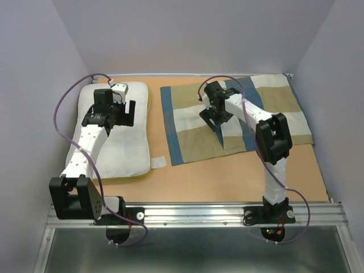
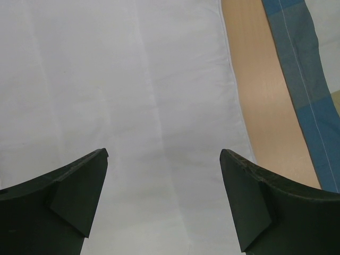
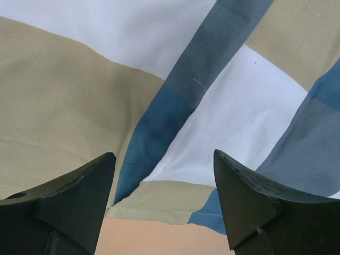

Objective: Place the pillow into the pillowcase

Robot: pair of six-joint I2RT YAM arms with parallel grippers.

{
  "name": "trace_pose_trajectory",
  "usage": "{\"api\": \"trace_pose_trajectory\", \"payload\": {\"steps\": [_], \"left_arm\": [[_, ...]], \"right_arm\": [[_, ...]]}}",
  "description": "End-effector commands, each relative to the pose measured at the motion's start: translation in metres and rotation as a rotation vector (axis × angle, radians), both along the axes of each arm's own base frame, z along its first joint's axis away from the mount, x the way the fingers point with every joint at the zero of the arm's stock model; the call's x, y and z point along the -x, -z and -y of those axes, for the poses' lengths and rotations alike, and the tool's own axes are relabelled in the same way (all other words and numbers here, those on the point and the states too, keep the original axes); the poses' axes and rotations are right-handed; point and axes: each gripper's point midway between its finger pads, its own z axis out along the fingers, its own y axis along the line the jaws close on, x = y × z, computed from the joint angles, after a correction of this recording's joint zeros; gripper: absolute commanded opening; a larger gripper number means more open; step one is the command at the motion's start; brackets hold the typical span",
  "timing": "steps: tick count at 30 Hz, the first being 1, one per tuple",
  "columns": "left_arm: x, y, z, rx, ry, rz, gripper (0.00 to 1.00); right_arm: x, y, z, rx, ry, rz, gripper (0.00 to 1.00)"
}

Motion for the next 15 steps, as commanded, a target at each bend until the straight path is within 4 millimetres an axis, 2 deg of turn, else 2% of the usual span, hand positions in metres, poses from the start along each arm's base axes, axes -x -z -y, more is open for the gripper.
{"api": "trace_pose_trajectory", "payload": {"steps": [1, 5, 12, 15], "left_arm": [[0.000, -0.013, -0.001, -0.001, -0.013, 0.059, 0.99], [0.001, -0.012, 0.001, 0.005, -0.010, 0.056, 0.99], [0.002, -0.009, 0.001, 0.005, -0.002, 0.047, 0.99], [0.003, -0.008, 0.001, -0.002, 0.001, 0.043, 0.99]], "right_arm": [[0.001, 0.005, 0.013, 0.088, 0.054, 0.015, 0.79], [0.001, 0.017, 0.024, 0.154, 0.056, 0.013, 0.78], [-0.011, 0.018, 0.043, 0.244, 0.085, 0.079, 0.73], [-0.017, 0.014, 0.050, 0.251, 0.103, 0.094, 0.66]]}}
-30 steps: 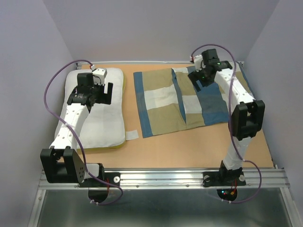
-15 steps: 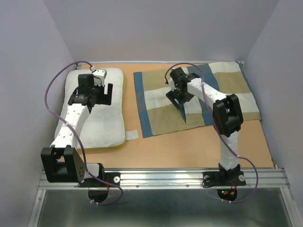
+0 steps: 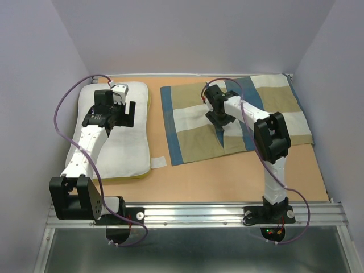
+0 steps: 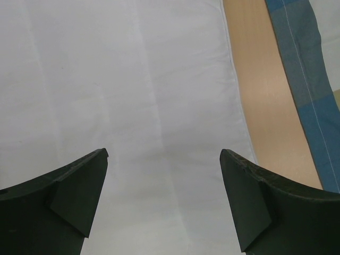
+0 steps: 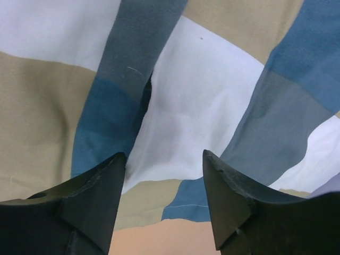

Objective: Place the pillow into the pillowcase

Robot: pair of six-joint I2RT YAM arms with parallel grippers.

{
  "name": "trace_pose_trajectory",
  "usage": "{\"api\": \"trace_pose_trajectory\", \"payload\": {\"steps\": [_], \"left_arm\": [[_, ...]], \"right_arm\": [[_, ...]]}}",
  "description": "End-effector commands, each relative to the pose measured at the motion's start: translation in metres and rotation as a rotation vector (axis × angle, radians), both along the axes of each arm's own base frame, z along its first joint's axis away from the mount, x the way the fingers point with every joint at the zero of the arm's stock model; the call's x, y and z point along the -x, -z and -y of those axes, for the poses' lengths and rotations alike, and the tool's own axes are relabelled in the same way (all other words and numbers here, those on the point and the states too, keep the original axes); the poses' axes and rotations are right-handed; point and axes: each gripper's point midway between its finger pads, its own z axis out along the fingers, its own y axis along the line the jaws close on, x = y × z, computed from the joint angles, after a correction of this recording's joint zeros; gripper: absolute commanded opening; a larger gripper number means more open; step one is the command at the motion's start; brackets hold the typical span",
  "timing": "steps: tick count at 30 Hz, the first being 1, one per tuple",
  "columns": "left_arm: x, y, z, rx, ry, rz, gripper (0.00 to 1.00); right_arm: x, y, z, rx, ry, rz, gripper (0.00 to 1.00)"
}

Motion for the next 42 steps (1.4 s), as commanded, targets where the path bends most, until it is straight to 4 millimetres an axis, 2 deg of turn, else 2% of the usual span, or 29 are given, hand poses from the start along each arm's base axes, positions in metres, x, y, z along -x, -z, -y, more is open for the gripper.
{"api": "trace_pose_trajectory", "payload": {"steps": [1, 7, 11, 15, 23, 26, 27, 29, 32, 33, 34, 36, 39, 42], "left_arm": [[0.002, -0.013, 0.001, -0.004, 0.007, 0.051, 0.99], [0.004, -0.011, 0.001, -0.005, 0.010, 0.048, 0.99], [0.003, -0.009, 0.002, -0.001, 0.010, 0.042, 0.99], [0.000, -0.011, 0.003, 0.005, 0.012, 0.043, 0.99], [-0.003, -0.008, 0.006, -0.001, 0.044, 0.029, 0.99], [-0.003, -0.004, 0.008, 0.002, 0.063, 0.024, 0.99], [-0.003, -0.004, 0.009, 0.006, 0.068, 0.022, 0.99], [-0.005, -0.006, 0.010, 0.008, 0.073, 0.026, 0.99], [-0.004, -0.008, 0.011, 0.010, 0.077, 0.023, 0.99], [-0.003, -0.008, 0.011, 0.010, 0.079, 0.024, 0.99], [-0.002, -0.008, 0.011, 0.008, 0.080, 0.024, 0.99], [0.000, -0.007, 0.010, 0.002, 0.084, 0.027, 0.99], [0.002, -0.005, 0.010, -0.003, 0.088, 0.026, 0.99], [0.004, -0.005, 0.011, 0.000, 0.096, 0.028, 0.99]], "right_arm": [[-0.014, -0.004, 0.018, 0.040, 0.041, 0.058, 0.64], [-0.022, -0.033, 0.021, -0.010, 0.064, 0.126, 0.58], [-0.019, -0.041, 0.027, -0.036, 0.082, 0.137, 0.46], [-0.019, -0.035, 0.046, -0.072, 0.139, 0.115, 0.02], [-0.008, -0.020, 0.076, -0.232, 0.269, 0.044, 0.00], [-0.006, -0.015, 0.070, -0.284, 0.254, 0.016, 0.04], [-0.006, -0.015, 0.066, -0.301, 0.246, 0.011, 0.11], [-0.012, -0.015, 0.060, -0.333, 0.244, 0.008, 0.16], [-0.024, -0.018, 0.052, -0.369, 0.243, 0.021, 0.29], [-0.027, -0.020, 0.051, -0.377, 0.240, 0.027, 0.35], [-0.029, -0.021, 0.049, -0.382, 0.236, 0.029, 0.51], [-0.037, -0.027, 0.046, -0.396, 0.231, 0.048, 0.65], [-0.046, -0.027, 0.037, -0.434, 0.211, 0.045, 0.75], [-0.059, -0.027, 0.030, -0.463, 0.214, 0.055, 0.77]]}}
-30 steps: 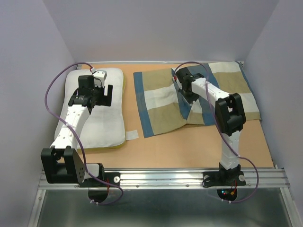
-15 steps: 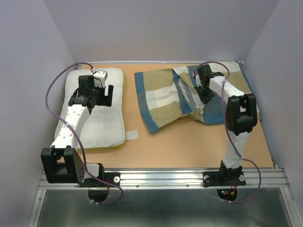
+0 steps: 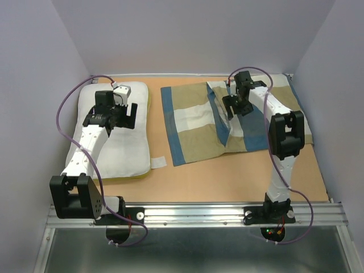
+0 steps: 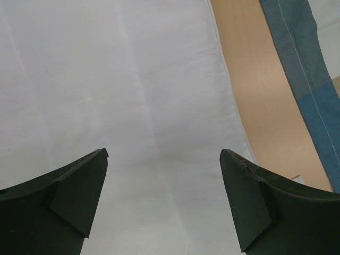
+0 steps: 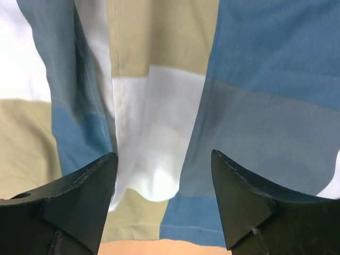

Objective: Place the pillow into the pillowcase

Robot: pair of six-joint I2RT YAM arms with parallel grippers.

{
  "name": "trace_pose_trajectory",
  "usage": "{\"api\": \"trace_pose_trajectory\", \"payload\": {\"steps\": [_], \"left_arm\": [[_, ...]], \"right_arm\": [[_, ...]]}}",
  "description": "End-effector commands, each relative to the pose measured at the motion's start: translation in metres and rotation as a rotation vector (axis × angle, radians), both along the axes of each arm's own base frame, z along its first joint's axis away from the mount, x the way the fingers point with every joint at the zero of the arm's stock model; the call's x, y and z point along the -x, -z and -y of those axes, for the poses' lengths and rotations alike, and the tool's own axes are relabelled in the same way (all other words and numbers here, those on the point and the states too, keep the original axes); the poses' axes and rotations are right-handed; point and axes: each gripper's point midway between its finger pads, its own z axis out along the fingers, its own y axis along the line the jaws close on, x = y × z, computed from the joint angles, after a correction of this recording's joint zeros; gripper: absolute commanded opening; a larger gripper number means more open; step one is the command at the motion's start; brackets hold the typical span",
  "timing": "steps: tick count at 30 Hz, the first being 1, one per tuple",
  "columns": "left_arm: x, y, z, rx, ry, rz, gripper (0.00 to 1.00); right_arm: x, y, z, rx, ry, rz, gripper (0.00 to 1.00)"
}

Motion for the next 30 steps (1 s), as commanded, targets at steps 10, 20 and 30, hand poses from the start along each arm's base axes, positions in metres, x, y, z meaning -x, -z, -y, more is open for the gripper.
{"api": "trace_pose_trajectory", "payload": {"steps": [10, 20, 30], "left_arm": [[0.000, -0.015, 0.005, -0.001, 0.041, 0.046, 0.99], [-0.017, -0.014, -0.013, -0.029, -0.034, 0.031, 0.99], [-0.087, -0.013, -0.083, -0.096, -0.238, -0.011, 0.99]], "right_arm": [[-0.055, 0.001, -0.029, -0.095, 0.005, 0.066, 0.76], [-0.062, 0.020, -0.028, -0.070, 0.039, 0.043, 0.51], [-0.065, 0.002, -0.043, -0.146, 0.033, 0.067, 0.01]]}}
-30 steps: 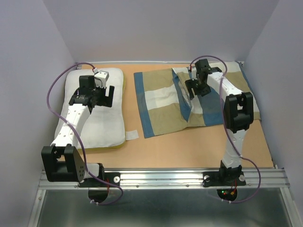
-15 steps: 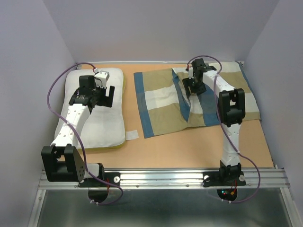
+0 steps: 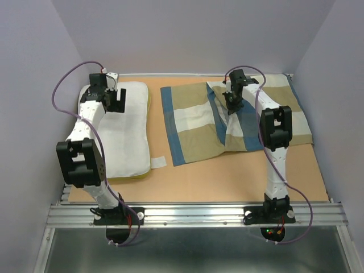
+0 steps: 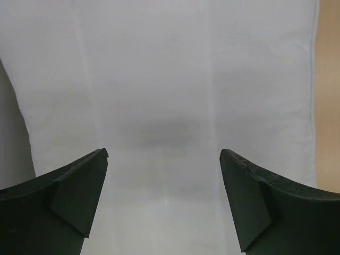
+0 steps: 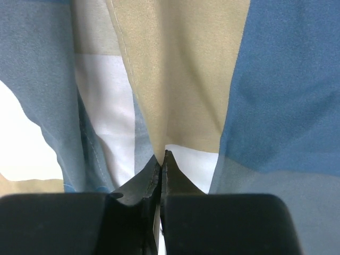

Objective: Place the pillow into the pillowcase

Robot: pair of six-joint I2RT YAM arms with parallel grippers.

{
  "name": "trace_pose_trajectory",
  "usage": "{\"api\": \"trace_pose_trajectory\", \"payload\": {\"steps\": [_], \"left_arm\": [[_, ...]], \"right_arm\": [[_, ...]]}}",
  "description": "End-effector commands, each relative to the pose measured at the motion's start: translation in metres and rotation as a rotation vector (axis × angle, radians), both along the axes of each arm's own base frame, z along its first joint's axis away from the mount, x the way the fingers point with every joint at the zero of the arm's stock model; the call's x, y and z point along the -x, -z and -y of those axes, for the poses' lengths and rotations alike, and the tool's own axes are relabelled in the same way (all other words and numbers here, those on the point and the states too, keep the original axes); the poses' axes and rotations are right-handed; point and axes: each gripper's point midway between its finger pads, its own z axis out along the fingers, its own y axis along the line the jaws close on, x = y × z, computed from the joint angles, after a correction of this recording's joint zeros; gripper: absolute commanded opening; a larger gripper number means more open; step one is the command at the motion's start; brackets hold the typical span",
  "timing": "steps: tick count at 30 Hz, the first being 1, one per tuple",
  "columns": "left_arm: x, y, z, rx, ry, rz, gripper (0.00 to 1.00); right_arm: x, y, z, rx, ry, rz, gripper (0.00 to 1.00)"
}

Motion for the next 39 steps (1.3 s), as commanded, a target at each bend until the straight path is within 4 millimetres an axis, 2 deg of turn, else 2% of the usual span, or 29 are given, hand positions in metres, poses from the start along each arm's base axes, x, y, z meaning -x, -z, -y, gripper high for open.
{"api": "trace_pose_trajectory", "payload": {"steps": [1, 2, 3, 5, 6, 8, 9, 11, 12, 14, 18, 20, 21, 23, 25, 28, 31, 32, 34, 36, 38, 39], "left_arm": [[-0.031, -0.021, -0.032, -0.020, -0.076, 0.049, 0.99], [-0.040, -0.029, -0.035, -0.026, -0.076, 0.058, 0.99], [-0.048, -0.011, -0.036, -0.026, -0.072, 0.016, 0.99], [-0.059, -0.007, -0.039, -0.034, -0.063, 0.001, 0.99], [-0.063, 0.015, -0.034, -0.008, -0.042, -0.044, 0.99], [-0.068, 0.031, -0.030, 0.012, -0.025, -0.082, 0.99], [-0.069, 0.052, -0.031, 0.017, -0.030, -0.123, 0.99], [-0.068, 0.075, -0.031, 0.021, -0.035, -0.167, 0.99], [-0.068, 0.095, -0.029, 0.036, -0.034, -0.207, 0.99], [-0.064, 0.121, -0.026, 0.060, -0.034, -0.262, 0.99], [-0.059, 0.149, -0.012, 0.127, -0.006, -0.318, 0.98], [-0.056, 0.158, -0.008, 0.145, 0.019, -0.344, 0.70], [-0.053, 0.166, -0.003, 0.164, 0.050, -0.368, 0.46], [-0.058, 0.159, -0.005, 0.142, 0.098, -0.374, 0.00], [-0.066, 0.146, -0.009, 0.118, 0.142, -0.352, 0.00], [-0.086, 0.094, -0.015, 0.038, 0.251, -0.257, 0.00], [-0.093, 0.048, -0.013, -0.029, 0.371, -0.169, 0.00], [-0.099, 0.027, -0.012, -0.049, 0.402, -0.127, 0.00], [-0.099, -0.012, -0.003, -0.085, 0.520, -0.059, 0.00], [-0.095, -0.042, 0.011, -0.088, 0.619, 0.006, 0.00], [-0.085, -0.060, 0.025, -0.112, 0.742, 0.031, 0.00], [-0.077, -0.076, 0.042, -0.107, 0.806, 0.071, 0.00]], "right_arm": [[-0.013, -0.033, -0.015, -0.053, -0.006, 0.080, 0.01], [-0.012, -0.036, -0.017, -0.064, -0.011, 0.082, 0.01], [-0.012, -0.038, -0.018, -0.069, -0.008, 0.084, 0.01], [-0.011, -0.043, -0.019, -0.083, -0.008, 0.088, 0.01], [-0.010, -0.043, -0.021, -0.087, -0.008, 0.087, 0.01], [-0.010, -0.047, -0.022, -0.099, -0.012, 0.092, 0.01], [-0.009, -0.050, -0.022, -0.100, -0.016, 0.096, 0.01], [-0.009, -0.053, -0.024, -0.107, -0.019, 0.098, 0.01], [-0.008, -0.052, -0.024, -0.109, -0.020, 0.095, 0.01], [-0.005, -0.053, -0.023, -0.107, -0.022, 0.089, 0.01], [-0.002, -0.053, -0.018, -0.086, -0.020, 0.089, 0.01], [0.000, -0.053, -0.018, -0.082, -0.023, 0.087, 0.01], [0.000, -0.052, -0.018, -0.082, -0.021, 0.085, 0.01], [0.001, -0.053, -0.020, -0.090, -0.027, 0.082, 0.01], [0.002, -0.054, -0.022, -0.104, -0.034, 0.080, 0.01], [0.007, -0.056, -0.028, -0.142, -0.041, 0.069, 0.01], [0.013, -0.057, -0.032, -0.168, -0.054, 0.058, 0.01], [0.015, -0.057, -0.033, -0.173, -0.057, 0.054, 0.01], [0.017, -0.058, -0.033, -0.181, -0.056, 0.051, 0.00], [0.019, -0.061, -0.035, -0.191, -0.059, 0.051, 0.01], [0.022, -0.064, -0.037, -0.210, -0.070, 0.050, 0.00], [0.024, -0.066, -0.039, -0.216, -0.078, 0.051, 0.01]]}}
